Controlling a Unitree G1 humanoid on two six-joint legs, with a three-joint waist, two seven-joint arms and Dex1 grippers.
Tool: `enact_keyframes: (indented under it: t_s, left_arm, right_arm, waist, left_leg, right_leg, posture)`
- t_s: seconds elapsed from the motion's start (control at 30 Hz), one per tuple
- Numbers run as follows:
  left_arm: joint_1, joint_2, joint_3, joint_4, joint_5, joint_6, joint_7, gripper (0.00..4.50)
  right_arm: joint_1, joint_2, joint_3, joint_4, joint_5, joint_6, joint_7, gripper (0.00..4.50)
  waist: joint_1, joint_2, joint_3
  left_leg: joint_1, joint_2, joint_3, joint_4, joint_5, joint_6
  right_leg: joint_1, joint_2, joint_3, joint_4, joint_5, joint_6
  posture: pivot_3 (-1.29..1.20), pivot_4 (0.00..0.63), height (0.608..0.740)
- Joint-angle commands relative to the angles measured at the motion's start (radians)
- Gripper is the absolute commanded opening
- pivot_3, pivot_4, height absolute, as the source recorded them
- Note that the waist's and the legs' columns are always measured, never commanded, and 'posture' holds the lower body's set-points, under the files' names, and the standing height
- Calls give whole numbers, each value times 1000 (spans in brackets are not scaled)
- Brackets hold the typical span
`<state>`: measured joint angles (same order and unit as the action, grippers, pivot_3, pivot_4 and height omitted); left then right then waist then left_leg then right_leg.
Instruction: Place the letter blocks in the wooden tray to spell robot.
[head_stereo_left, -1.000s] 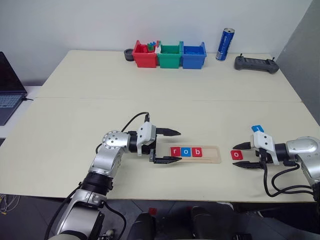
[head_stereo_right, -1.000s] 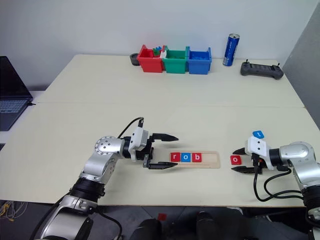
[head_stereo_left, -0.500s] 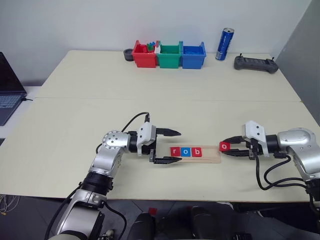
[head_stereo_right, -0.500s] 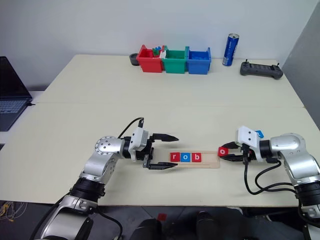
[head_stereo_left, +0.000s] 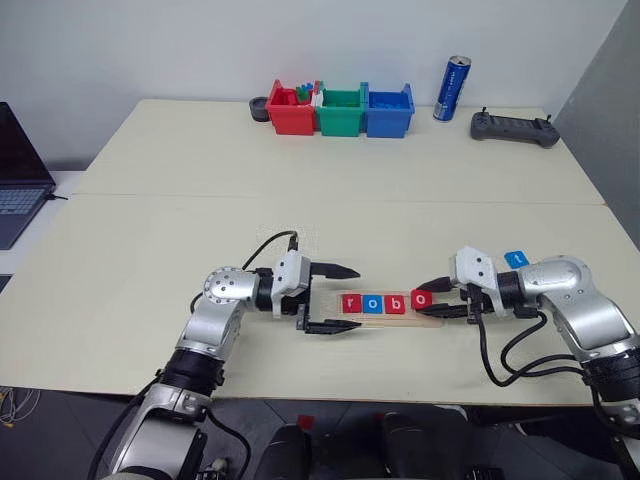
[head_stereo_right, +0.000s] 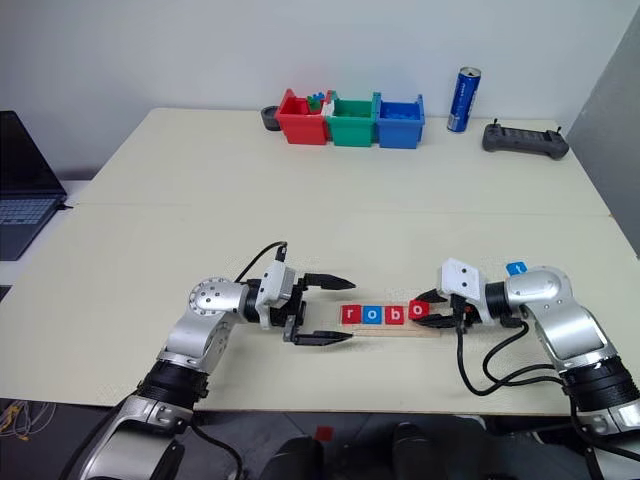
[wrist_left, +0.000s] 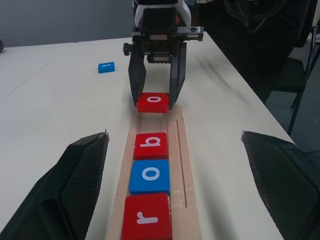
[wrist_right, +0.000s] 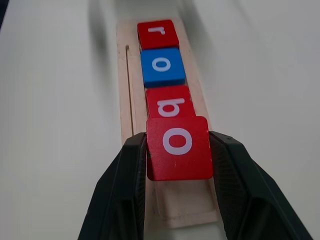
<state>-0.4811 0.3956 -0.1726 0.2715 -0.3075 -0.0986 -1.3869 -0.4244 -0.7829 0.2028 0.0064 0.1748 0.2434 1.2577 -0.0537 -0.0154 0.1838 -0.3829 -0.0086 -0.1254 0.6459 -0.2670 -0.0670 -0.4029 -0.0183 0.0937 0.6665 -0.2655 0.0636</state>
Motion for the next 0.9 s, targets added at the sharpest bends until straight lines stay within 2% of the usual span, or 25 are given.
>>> enact_keyframes:
  t_s: [0.03, 0.9]
  left_arm:
    - [2, 6, 0, -49, -9, -11, 2, 4500]
    - [7, 18, 2, -67, -9, 2, 25, 4500]
  right_arm:
    - [-27, 9, 12, 8, -22, -39, 1, 1456]
    - [-74, 34, 40, 83, -54, -80, 29, 1456]
  waist:
    - [-1, 0, 0]
    - [-2, 0, 0]
  left_leg:
    - [0, 0, 0, 0, 0, 0]
    - [0, 0, 0, 0, 0, 0]
  right_leg:
    - [0, 0, 0, 0, 0, 0]
    - [0, 0, 0, 1, 0, 0]
  posture:
    - [0, 150, 740]
    - [0, 150, 740]
